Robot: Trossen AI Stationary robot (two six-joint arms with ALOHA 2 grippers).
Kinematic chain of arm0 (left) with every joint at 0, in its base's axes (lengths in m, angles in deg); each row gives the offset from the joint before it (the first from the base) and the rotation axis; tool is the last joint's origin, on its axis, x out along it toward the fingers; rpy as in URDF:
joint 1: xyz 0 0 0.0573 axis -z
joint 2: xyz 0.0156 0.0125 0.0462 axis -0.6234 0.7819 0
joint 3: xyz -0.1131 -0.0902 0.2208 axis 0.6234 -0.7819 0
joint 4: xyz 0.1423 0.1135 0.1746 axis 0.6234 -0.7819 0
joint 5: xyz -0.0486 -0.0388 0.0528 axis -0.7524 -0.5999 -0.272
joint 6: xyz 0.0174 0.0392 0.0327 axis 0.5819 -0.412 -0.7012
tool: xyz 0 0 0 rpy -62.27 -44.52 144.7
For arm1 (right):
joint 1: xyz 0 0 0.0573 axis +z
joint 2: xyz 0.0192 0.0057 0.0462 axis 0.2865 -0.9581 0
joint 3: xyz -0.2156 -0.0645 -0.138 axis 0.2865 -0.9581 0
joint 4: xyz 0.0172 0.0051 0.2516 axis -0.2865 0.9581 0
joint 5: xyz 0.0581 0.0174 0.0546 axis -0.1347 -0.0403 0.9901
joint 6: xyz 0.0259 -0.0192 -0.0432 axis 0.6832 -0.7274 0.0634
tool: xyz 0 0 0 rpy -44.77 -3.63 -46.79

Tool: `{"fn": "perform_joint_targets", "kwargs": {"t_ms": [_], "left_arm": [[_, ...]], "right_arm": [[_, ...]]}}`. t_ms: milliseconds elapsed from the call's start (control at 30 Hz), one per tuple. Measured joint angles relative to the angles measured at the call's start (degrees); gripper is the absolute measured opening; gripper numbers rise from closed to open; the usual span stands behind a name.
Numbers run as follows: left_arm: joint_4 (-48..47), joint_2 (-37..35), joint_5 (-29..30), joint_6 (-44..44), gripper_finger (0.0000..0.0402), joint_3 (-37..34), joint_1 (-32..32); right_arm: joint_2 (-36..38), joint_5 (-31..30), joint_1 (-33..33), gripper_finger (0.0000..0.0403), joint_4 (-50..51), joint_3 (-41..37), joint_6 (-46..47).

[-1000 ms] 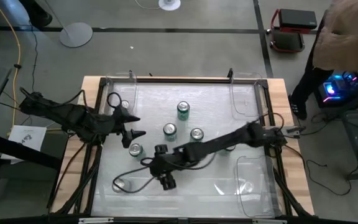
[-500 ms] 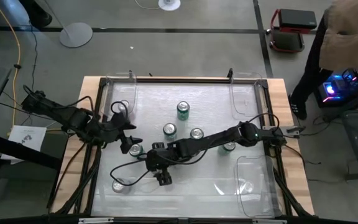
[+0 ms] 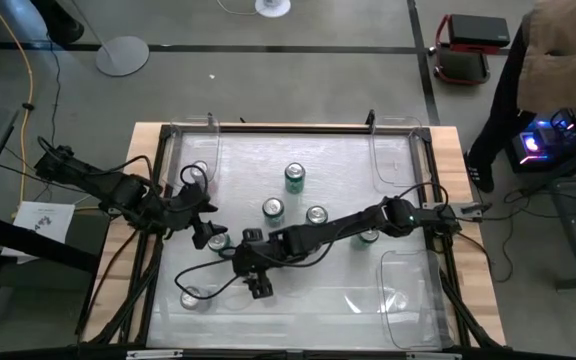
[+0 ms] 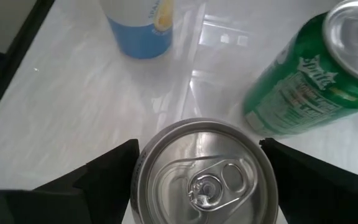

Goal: Sort soda cans
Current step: Put the orange/white soda can into the left transparent bin

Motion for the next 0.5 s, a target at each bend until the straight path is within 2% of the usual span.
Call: {"fn": "perform_joint_targets", "kwargs": {"t_ms": [267,500], "left_arm": [[0.0,0.0,0.0,0.0,0.0344,0.0,0.0],[0.0,0.0,0.0,-0.1,0.0344,0.0,0.0]], "right_arm": [[0.3,0.2,0.0,0.0321,0.3,2.6,-6.2],[0.2,2.9,0.0,0.0321,0.5,2.6,-6.2]]}}
